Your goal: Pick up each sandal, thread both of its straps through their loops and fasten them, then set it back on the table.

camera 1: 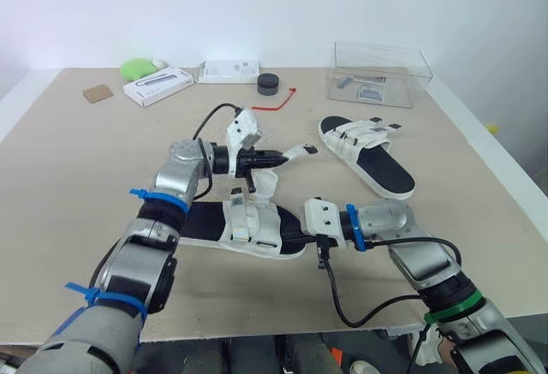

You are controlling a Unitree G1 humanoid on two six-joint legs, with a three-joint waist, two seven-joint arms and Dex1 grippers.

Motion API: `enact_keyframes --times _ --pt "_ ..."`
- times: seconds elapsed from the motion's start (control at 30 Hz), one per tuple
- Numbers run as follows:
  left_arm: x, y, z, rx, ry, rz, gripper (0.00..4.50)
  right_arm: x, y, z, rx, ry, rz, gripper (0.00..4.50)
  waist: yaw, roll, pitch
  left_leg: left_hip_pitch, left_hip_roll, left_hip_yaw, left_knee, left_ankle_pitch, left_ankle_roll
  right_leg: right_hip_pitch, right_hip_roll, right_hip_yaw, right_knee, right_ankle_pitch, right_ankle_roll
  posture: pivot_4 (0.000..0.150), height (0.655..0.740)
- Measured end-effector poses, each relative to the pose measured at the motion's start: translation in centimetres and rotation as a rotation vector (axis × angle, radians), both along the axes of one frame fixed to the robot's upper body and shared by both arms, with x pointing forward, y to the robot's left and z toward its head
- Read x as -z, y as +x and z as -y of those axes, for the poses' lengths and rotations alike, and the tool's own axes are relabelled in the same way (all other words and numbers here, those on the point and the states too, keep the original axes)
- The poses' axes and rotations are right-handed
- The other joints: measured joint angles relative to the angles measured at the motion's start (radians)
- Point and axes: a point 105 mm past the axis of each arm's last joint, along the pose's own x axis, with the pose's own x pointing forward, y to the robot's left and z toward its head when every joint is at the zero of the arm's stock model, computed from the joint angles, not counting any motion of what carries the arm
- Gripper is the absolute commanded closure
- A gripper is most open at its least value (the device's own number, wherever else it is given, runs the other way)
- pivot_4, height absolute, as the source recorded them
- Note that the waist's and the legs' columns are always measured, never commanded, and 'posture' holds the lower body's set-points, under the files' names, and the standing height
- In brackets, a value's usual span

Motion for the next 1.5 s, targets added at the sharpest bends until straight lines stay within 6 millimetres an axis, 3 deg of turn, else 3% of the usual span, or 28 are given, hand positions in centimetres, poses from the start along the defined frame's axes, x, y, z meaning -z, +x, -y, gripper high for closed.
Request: enact_keyframes --times 0.03,0.17,0.43,0.6,0.73,0.77,0.97,1.23,1.33,1.47,1.5 --pt "-0.4 -1.5 -0.1 0.054 0.035 0.154 4.45 0.0 -0.1 0.0 0.0 -0.001 -0.001 4.5 0.0 0.0 0.0 0.0 0.0 0.0 0.0 0.0 0.0 0.0 -0.001 0.0 0.0 0.0 0.0 0.15 0.74" --pt "-0.5 -3.8 -0.8 0.148 0.128 0.458 4.45 0.1 0.0 0.1 0.002 -0.002 -0.001 4.5 0.002 0.0 0.0 0.001 0.0 0.001 0.0 0.0 0.0 0.0 -0.001 0.0 0.0 0.0 0.0 0.15 0.74" --pt "-0.1 -6.6 -3.7 0.269 0.226 0.944 4.45 0.1 0.0 0.2 -0.005 -0.007 0.004 4.5 0.004 0.0 0.0 0.001 0.0 0.001 0.0 0.0 0.001 0.001 -0.002 -0.001 -0.001 0.0 0.001 0.15 0.74" --pt "0.2 -7.6 -4.3 0.322 0.231 1.088 4.45 0.1 0.0 0.2 -0.013 -0.012 0.002 4.5 0.004 0.0 0.0 0.001 0.0 0.0 0.0 0.0 0.001 0.002 -0.003 -0.002 -0.001 0.0 0.001 0.15 0.74" --pt "-1.5 -7.2 -3.9 0.274 0.149 1.165 4.45 0.1 0.1 0.3 -0.013 -0.015 0.001 4.5 0.005 0.0 0.0 0.002 0.0 0.001 0.002 0.0 0.001 0.003 -0.003 -0.003 -0.001 -0.002 0.007 0.15 0.74" --pt "-0.6 -8.2 -4.2 0.369 0.204 1.234 4.45 0.1 0.1 0.2 -0.02 -0.016 0.003 4.5 0.003 0.001 0.0 0.003 0.0 0.001 0.001 0.0 0.001 0.004 -0.003 -0.003 -0.001 -0.002 0.006 0.15 0.74" --pt "0.9 -9.2 -4.1 0.473 0.222 1.251 4.45 0.2 0.1 0.2 -0.02 -0.017 0.004 4.5 0.004 0.001 0.0 0.004 0.0 0.0 0.001 0.0 0.001 0.005 -0.003 -0.004 -0.001 -0.003 0.006 0.15 0.74" --pt "1.6 -9.7 -4.0 0.59 0.265 1.267 4.45 0.2 0.1 0.2 -0.02 -0.017 0.004 4.5 0.004 0.001 0.0 0.005 0.0 0.0 0.001 0.0 0.001 0.007 -0.003 -0.004 -0.001 -0.003 0.006 0.15 0.74" --pt "2.0 -9.4 -4.3 0.576 0.292 1.218 3.61 0.2 0.1 0.2 -0.02 -0.017 0.004 4.5 0.004 0.001 0.0 0.005 0.0 0.0 0.001 0.0 0.001 0.007 -0.003 -0.004 -0.001 -0.003 0.006 0.15 0.74" --pt "0.8 -8.9 -4.6 0.539 0.293 1.215 1.75 0.2 0.1 0.2 -0.02 -0.018 0.003 4.5 0.004 0.001 0.0 0.005 0.0 0.0 0.001 0.0 0.001 0.007 -0.003 -0.005 -0.001 -0.003 0.006 0.15 0.74" --pt "0.5 -8.9 -4.7 0.531 0.295 1.214 1.51 0.2 0.1 0.2 -0.02 -0.018 0.003 4.5 0.004 0.001 0.0 0.005 0.0 0.0 0.001 0.0 0.001 0.007 -0.003 -0.005 -0.001 -0.004 0.006 0.15 0.74"
